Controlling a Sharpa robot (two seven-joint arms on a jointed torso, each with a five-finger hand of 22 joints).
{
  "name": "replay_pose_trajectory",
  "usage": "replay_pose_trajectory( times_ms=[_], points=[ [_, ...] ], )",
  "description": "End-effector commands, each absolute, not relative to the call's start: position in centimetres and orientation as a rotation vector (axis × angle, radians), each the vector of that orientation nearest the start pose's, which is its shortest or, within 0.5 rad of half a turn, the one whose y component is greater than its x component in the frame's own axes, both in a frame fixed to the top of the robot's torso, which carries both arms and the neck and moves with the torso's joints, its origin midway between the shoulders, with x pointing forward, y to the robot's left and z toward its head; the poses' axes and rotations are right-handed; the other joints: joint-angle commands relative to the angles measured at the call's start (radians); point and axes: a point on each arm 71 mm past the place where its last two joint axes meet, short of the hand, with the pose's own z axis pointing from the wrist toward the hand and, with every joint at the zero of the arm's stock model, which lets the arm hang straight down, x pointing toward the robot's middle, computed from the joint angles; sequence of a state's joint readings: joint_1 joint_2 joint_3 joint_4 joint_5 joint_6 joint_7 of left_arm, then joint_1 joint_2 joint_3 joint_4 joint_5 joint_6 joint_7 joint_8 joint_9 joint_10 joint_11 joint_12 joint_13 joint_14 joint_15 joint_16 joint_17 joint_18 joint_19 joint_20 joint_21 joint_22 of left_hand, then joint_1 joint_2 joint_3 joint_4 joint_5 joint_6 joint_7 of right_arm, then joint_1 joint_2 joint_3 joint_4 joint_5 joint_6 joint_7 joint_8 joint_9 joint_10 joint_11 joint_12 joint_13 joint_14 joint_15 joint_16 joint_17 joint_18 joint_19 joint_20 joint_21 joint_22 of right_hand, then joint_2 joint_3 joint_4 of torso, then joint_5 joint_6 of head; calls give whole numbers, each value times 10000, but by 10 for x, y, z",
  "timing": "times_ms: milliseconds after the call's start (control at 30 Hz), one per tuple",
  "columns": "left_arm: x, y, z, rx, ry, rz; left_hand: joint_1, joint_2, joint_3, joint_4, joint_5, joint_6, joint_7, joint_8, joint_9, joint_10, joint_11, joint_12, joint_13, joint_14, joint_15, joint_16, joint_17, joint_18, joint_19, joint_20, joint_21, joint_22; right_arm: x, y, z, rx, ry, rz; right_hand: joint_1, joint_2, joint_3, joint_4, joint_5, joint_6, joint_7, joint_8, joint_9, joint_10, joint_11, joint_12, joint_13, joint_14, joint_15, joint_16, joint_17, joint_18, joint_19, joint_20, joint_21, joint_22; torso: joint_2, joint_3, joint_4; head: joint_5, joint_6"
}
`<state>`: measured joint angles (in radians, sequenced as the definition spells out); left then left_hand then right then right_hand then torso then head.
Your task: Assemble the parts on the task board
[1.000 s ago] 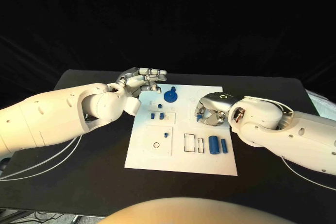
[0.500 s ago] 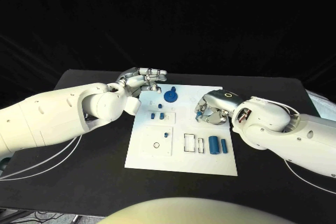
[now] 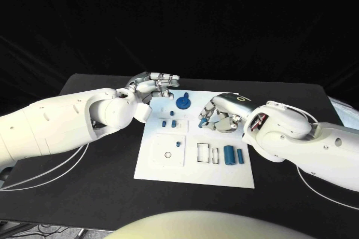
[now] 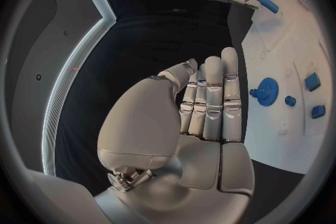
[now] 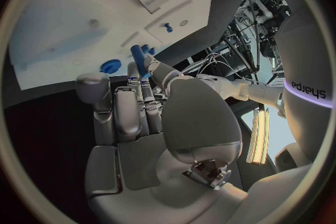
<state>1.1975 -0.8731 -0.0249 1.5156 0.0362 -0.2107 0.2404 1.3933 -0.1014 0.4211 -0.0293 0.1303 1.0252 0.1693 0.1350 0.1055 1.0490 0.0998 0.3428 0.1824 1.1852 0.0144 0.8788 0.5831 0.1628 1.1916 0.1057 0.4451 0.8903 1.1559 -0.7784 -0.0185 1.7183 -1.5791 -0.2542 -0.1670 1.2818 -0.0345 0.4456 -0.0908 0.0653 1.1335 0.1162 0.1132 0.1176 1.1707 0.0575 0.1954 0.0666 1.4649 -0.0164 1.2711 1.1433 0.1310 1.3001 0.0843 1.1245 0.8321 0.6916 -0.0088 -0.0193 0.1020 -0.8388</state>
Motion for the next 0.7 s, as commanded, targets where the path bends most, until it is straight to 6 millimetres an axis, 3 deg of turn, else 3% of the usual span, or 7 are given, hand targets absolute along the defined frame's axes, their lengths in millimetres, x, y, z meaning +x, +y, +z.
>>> replay_pose_trajectory(
  times_ms=[33, 333, 700],
  points=[
    [490, 218, -184, -12138, 15737, -15654, -8, 81, -75, 6, 14, -71, 23, 69, -17, -79, -6, 22, 11, -96, -2, -64, -10, 185, 13, 49, -25, -10, 419, -94, -179, -3365, 16856, 9187, 22, 88, 32, 45, -29, 69, 36, 16, 8, 53, 16, -58, 1, 381, -71, 44, 9, 17, 34, -13, 51, -12, -7, 3, 8, 65, -3],
    [491, 218, -185, -12143, 15712, -15630, -8, 81, -75, 6, 14, -71, 23, 69, -17, -79, -6, 22, 11, -96, -2, -64, -10, 185, 13, 49, -25, -10, 397, -51, -192, -4133, 16974, 10407, 61, 105, 61, 23, 7, 37, 67, -4, 7, 40, 34, -102, -3, 381, -63, 46, 5, 18, 28, -14, 44, -27, 2, -12, 18, 216, -65],
    [492, 219, -185, -12151, 15684, -15599, -8, 81, -75, 6, 14, -71, 23, 69, -17, -79, -6, 22, 11, -96, -2, -64, -10, 185, 13, 49, -25, -10, 391, -29, -217, -4718, 17306, 10596, 80, 103, 72, 6, 37, 11, 86, -20, 6, 22, 49, -138, -6, 377, -53, 37, -13, 17, 24, -10, 42, -32, 15, -2, 11, 348, -125]
  ],
)
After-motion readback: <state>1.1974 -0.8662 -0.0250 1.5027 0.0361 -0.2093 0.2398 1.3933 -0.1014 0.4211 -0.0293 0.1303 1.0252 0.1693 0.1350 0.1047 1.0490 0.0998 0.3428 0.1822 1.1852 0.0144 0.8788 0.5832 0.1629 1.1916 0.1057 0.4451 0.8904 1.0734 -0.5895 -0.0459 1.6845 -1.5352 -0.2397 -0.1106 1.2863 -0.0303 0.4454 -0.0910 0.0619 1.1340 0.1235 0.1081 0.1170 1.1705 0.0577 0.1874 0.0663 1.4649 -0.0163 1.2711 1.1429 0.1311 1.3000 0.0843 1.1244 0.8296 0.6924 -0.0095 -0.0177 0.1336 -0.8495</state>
